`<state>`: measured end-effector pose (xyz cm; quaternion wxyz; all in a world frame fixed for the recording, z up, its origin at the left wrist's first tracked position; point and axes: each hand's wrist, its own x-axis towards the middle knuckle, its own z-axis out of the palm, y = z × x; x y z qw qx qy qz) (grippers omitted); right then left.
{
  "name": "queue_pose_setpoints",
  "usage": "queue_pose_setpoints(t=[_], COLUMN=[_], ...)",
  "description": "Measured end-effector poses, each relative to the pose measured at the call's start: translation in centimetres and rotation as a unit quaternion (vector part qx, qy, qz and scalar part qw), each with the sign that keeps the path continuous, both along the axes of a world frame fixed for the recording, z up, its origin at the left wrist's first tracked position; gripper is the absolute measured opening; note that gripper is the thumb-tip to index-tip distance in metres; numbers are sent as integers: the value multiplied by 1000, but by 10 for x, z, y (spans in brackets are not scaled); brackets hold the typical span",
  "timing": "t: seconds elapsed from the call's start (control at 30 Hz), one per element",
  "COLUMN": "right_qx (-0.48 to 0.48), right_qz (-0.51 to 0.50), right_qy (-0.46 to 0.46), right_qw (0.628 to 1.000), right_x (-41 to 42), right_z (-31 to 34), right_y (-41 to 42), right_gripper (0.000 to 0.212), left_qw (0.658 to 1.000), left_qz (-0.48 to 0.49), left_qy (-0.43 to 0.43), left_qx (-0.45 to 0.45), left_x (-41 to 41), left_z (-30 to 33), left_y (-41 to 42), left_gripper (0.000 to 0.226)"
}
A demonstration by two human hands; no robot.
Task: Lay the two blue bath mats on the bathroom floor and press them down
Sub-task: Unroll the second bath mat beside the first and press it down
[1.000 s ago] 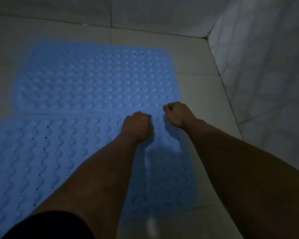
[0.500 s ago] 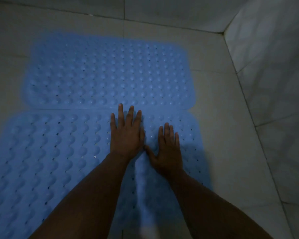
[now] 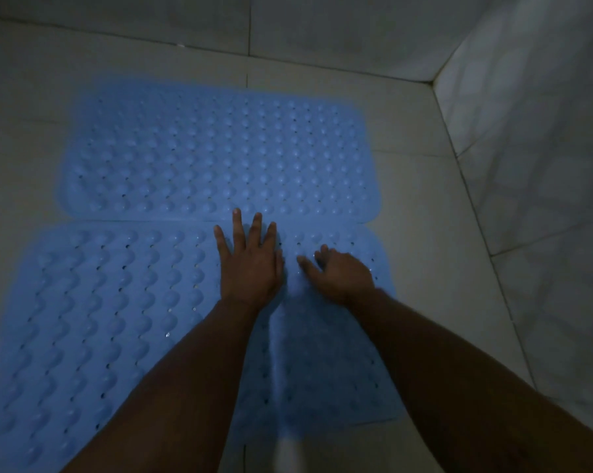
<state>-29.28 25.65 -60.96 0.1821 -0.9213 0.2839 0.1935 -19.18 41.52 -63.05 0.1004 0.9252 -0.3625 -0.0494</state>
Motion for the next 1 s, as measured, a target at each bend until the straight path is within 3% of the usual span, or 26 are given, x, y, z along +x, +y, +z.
queue_pose_setpoints(t=[0.1,0.27,0.5,0.7,0.8,0.9,1.0], right_qx=[9,16,-30,-25,-21,7,38], right_qz=[-8,-78,-48,-61,-53,-61,-33], right_qy=[-38,-181,-331,-413,-395,-287,-162], right_qw=[999,980,942,908,917,956,986], right_x=[20,18,23,22,12,4,17], right_z=[31,41,7,-19,-20,-2,22], right_y=[-26,-34,-55,-68,-64,-57,-51], right_gripper=[57,37,28,24,24,29,35], left_qw=[999,992,995,995,991,969,942], left_qz=[-21,-95,-100,-100,-101,-108,-90], left_qy=[25,78,8,18,74,208,316], left_qx=[-9,17,6,9,35,81,72], left_x=[-13,-44,-69,-69,-66,-51,-10], left_z=[3,-17,-43,-46,-44,-17,30], left_y=[-10,-28,-25,-27,-27,-31,-36], left_gripper=[64,68,85,90,99,107,69])
